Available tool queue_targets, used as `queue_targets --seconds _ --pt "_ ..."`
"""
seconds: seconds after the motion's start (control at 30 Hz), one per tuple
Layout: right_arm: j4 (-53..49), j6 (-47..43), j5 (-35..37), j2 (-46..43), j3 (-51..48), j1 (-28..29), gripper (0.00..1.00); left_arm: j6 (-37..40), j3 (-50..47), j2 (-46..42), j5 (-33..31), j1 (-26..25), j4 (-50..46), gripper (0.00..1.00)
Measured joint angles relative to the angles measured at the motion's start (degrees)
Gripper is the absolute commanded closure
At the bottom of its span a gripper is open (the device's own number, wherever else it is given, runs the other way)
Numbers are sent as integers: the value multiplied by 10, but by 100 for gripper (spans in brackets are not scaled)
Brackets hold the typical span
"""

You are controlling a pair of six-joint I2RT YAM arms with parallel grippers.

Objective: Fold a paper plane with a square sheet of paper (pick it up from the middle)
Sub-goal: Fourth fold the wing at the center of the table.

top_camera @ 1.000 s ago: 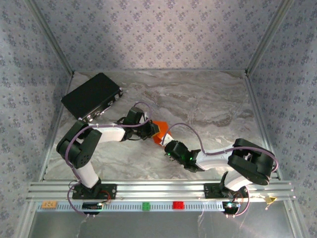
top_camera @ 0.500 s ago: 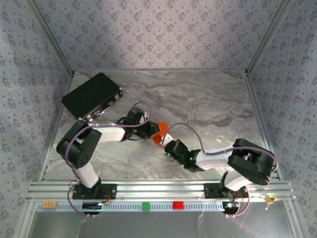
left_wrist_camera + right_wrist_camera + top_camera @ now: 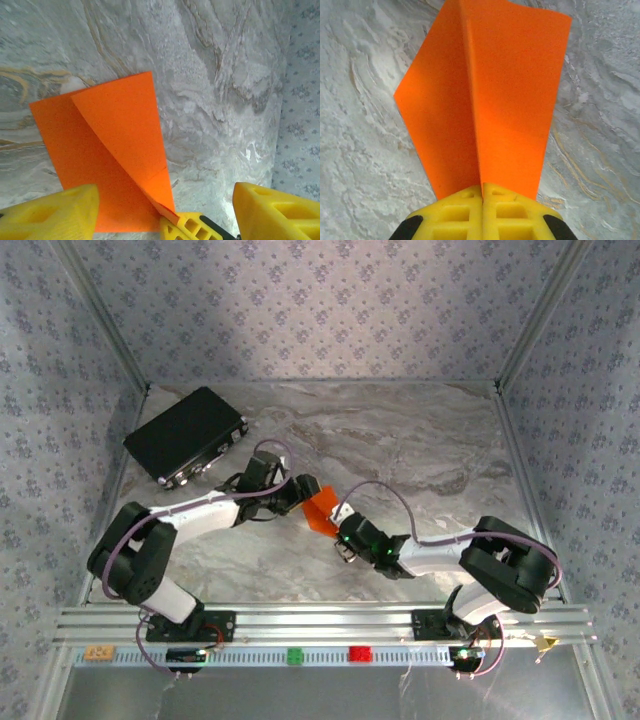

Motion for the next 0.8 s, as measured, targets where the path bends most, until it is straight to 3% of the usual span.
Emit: queue_targets --seconds 0.37,0.8 --pt "30 96 -179 0 -1 -92 100 1 -4 -4 -15 3 -21 29" --pt "60 199 -344 35 -1 -169 100 0 -5 -4 -15 3 -21 29"
